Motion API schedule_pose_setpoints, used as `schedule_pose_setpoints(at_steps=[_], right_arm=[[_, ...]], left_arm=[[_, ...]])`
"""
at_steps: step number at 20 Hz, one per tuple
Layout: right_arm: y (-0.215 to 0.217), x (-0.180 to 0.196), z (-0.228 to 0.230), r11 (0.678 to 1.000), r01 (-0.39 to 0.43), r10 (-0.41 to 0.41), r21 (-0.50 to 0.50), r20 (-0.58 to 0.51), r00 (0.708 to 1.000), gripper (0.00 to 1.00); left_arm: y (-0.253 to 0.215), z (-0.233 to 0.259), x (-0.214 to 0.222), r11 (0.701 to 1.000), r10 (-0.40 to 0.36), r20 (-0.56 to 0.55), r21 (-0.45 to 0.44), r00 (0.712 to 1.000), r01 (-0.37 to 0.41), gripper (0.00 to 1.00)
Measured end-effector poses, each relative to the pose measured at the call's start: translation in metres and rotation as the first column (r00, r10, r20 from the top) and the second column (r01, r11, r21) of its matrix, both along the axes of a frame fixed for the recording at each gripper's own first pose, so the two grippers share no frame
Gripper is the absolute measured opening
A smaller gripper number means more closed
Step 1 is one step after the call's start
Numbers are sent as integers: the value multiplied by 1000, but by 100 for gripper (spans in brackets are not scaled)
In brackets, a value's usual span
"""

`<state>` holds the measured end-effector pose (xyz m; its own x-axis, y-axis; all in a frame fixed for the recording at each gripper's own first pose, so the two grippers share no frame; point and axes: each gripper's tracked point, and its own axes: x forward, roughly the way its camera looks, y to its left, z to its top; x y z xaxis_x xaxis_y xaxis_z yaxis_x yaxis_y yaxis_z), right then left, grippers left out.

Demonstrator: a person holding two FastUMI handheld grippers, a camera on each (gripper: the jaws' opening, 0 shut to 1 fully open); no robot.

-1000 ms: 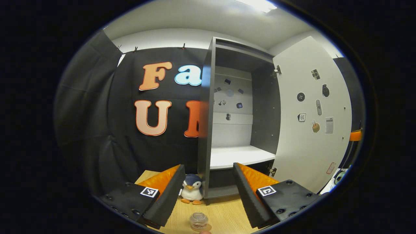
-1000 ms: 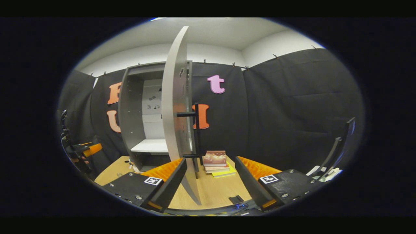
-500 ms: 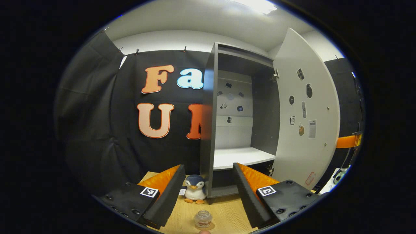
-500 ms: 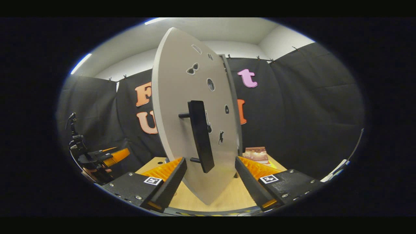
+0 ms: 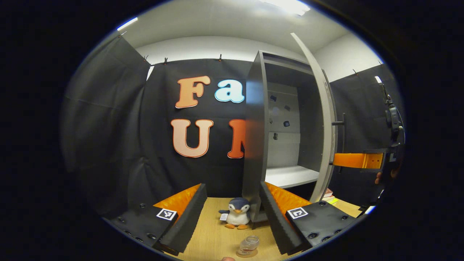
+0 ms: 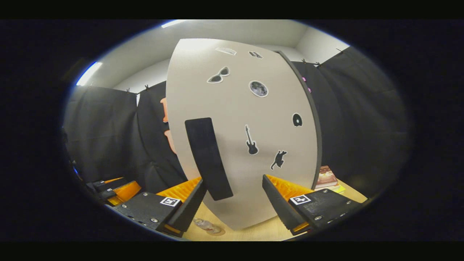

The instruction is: Open the cabinet door with the right hand, grasp the bottle in the cabinet with the left hand and place it on the coaster, then close the cabinet door with the right hand.

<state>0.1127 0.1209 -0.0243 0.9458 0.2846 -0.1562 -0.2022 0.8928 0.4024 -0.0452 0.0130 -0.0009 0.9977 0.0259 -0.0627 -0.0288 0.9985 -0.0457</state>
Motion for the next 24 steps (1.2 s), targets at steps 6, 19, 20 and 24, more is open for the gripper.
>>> schedule_pose_setpoints(at_steps=[6,19,20,24], right_arm=[[11,17,-1,1000,-9,9,5,-16,1000,95],[26,32,1,998,65,-65,-16,-12,998,95],[27,34,1,998,70,-70,-10,-15,997,95],[29,38,-3,996,92,-91,16,-32,995,95]], left_arm=[[5,-5,28,999,-22,8,-27,1000,22,95],[24,-17,67,999,-35,2,-30,999,35,95],[24,-18,69,999,-40,0,-32,999,40,95],[29,-19,68,998,-46,10,-35,999,47,95]])
